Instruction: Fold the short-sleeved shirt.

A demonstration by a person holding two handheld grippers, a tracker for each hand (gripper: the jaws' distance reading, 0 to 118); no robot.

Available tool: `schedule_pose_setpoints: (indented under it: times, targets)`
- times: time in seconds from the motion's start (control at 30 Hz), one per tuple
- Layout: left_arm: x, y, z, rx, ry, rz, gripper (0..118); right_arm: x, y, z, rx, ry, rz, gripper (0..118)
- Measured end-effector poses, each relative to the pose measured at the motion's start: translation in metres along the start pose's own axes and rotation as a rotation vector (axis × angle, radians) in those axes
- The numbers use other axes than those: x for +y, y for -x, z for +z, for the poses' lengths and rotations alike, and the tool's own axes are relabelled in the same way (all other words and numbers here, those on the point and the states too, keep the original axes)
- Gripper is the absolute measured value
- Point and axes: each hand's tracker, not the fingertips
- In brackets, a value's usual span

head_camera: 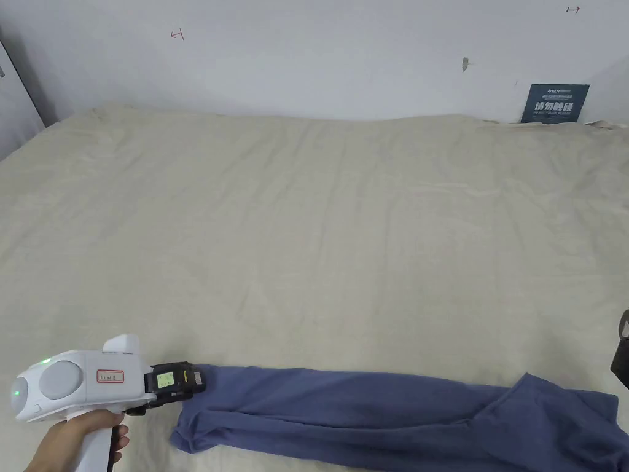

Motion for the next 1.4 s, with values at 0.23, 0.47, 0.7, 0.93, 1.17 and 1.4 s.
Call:
schedule_pose_setpoints:
  times: [0.23,0.47,0.7,0.93,1.17,1.4]
  targets:
    - [-0.01,-0.004,-0.023,0.025,0.061,-0.059,77,-0.007,0.002,-0.007,-0.017,0.038,-0.002,0]
    - [-0.008,-0.014,-0.032,0.06,0.076,-0.21,59,-0.009,0.001,-0.01,-0.023,0.061,-0.016,0]
    - [-0.007,-0.028,-0.042,0.028,0.097,-0.272,20,-0.01,-0.001,-0.01,-0.021,0.066,-0.033,0]
    - [-0.003,-0.03,-0.031,0.03,0.091,-0.254,7,-0.007,-0.009,-0.006,-0.032,0.06,-0.044,0]
    - [0.023,-0.021,-0.001,0.021,0.048,-0.225,5,-0.001,-0.012,-0.005,-0.032,0.043,-0.047,0]
    - [0.041,-0.011,0.029,0.127,0.007,-0.216,5,0.002,-0.011,-0.005,-0.021,0.031,-0.051,0]
